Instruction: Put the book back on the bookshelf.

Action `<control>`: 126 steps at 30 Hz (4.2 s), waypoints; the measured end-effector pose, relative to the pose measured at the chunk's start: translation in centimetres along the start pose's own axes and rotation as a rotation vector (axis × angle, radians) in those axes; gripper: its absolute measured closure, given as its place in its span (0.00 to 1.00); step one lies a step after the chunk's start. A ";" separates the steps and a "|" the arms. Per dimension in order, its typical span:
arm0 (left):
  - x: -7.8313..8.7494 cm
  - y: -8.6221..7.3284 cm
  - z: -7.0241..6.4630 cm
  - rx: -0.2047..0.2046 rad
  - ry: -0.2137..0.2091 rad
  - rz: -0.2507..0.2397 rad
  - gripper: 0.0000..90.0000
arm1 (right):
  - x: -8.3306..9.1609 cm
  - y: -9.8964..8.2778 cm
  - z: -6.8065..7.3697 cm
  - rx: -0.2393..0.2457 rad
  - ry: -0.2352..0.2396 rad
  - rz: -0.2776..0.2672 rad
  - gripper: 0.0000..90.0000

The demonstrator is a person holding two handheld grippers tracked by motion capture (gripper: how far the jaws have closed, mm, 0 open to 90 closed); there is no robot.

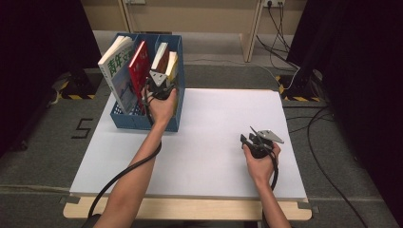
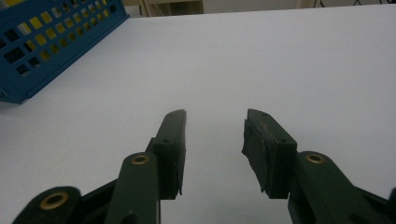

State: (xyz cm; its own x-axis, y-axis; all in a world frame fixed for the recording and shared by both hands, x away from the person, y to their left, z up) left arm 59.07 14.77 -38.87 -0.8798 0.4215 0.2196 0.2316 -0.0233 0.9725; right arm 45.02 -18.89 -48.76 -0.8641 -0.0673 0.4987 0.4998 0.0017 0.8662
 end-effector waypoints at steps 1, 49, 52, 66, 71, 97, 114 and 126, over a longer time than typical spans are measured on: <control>-0.1 -0.1 0.0 0.006 -0.004 0.004 0.73 | 0.0 0.0 0.0 0.001 -0.001 0.000 0.66; -2.8 0.2 0.6 -0.049 0.049 -0.028 0.84 | -0.1 0.0 -0.7 -0.007 -0.004 0.009 0.66; -3.2 0.1 0.6 -0.055 0.054 -0.036 0.84 | -0.2 -0.1 -0.6 -0.004 -0.002 0.008 0.66; -3.5 -0.7 0.3 -0.060 0.064 -0.026 0.83 | -0.1 -0.1 -0.6 -0.017 -0.003 0.016 0.66; -3.0 -0.5 0.2 -0.044 0.039 -0.024 0.77 | -0.1 0.0 -0.7 -0.012 -0.005 0.009 0.66; -2.7 0.1 0.4 0.006 0.034 0.112 0.84 | -0.2 -0.2 -0.7 -0.009 -0.002 0.022 0.66; -2.8 -0.2 0.3 0.007 0.030 0.047 0.84 | -0.3 -0.1 -0.7 -0.004 0.000 0.019 0.66; -2.8 -0.3 0.2 0.035 0.012 0.051 0.71 | -0.2 0.0 -0.7 -0.006 0.000 0.014 0.66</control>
State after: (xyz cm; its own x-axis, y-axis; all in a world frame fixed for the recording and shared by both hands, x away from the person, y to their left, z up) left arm 61.58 13.81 -39.82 -0.8712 0.4099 0.2702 0.2908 -0.0126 0.9567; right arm 45.17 -19.62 -48.90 -0.8569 -0.0676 0.5110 0.5124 -0.0035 0.8588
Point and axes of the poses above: each handheld gripper's, and its own axes: x roughly backward along the jaws, y roughly out of its top, z roughly to its left, the point moved 3 cm from there along -x, roughly forward along the jaws, and after that the axes turned 13 degrees about -y, right-handed, at the moved point
